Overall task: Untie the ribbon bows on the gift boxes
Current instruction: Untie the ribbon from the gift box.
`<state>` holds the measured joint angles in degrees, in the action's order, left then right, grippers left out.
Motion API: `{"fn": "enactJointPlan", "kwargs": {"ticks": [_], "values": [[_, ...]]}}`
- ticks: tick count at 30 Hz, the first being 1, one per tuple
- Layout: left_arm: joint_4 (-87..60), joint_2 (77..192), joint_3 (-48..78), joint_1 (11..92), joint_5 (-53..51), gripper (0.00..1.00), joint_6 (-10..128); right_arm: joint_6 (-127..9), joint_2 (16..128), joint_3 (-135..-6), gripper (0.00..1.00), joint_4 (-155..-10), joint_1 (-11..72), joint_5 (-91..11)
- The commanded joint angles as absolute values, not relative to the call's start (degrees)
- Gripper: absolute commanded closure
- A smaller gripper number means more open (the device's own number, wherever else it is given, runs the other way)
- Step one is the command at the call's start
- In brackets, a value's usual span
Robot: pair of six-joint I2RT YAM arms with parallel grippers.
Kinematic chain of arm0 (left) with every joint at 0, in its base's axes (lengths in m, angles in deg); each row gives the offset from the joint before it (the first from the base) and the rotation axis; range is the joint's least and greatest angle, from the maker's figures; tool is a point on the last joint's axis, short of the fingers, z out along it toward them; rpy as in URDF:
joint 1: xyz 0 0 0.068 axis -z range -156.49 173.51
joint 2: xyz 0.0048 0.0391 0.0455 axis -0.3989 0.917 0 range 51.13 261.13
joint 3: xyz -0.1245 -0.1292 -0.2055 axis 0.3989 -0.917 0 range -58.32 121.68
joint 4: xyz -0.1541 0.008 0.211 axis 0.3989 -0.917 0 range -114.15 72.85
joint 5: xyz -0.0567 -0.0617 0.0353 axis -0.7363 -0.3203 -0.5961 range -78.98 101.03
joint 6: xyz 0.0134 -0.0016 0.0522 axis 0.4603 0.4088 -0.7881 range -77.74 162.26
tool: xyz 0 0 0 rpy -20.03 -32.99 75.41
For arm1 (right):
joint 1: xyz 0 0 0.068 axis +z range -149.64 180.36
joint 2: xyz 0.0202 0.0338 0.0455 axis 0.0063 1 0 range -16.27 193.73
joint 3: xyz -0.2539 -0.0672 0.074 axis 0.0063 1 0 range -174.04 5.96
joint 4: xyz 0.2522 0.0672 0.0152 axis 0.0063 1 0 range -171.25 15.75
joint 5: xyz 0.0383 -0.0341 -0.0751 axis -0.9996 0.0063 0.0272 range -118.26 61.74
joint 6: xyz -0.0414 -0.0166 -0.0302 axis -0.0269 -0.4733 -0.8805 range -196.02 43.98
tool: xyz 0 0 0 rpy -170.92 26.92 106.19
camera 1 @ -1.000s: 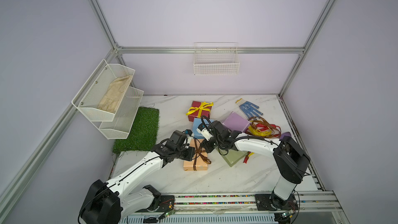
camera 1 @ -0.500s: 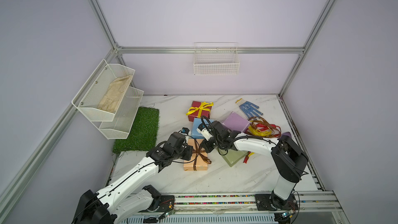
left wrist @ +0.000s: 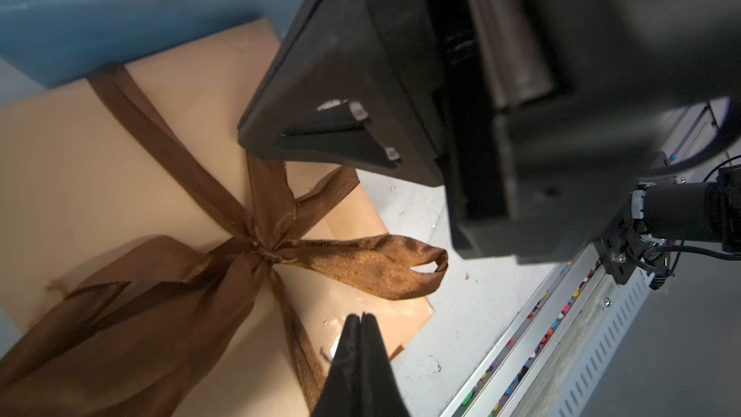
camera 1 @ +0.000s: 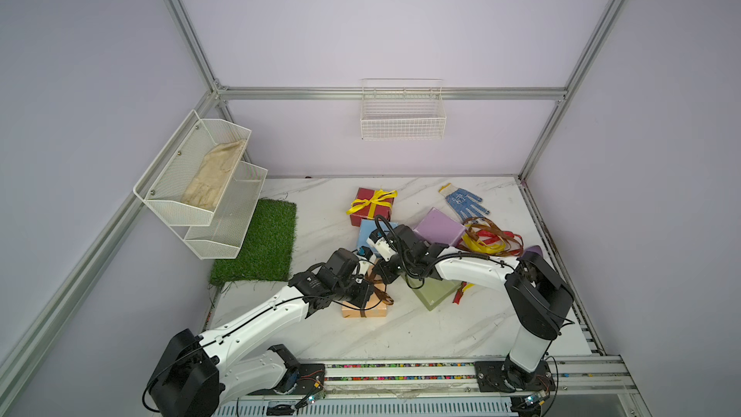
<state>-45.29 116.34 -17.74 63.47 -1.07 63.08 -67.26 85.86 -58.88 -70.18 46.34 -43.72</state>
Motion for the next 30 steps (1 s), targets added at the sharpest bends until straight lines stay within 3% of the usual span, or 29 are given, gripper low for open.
{"fn": "enactJointPlan", "kwargs": {"ticks": [1, 20, 30], "values": [[-43.9, 116.1, -18.1, 63.7, 2.1, 1.0, 62.1, -66.1, 84.2, -60.0, 1.0, -71.7, 45.6, -43.3], [-44.9, 118.3, -21.0, 63.6, 8.8, 1.0, 66.7, -66.0, 79.4, -62.9, 1.0, -68.8, 44.0, -41.9], [-45.4, 118.8, -21.1, 63.6, 10.1, 1.0, 67.8, -72.6, 72.6, -67.8, 1.0, -64.0, 37.5, -36.7]]}}
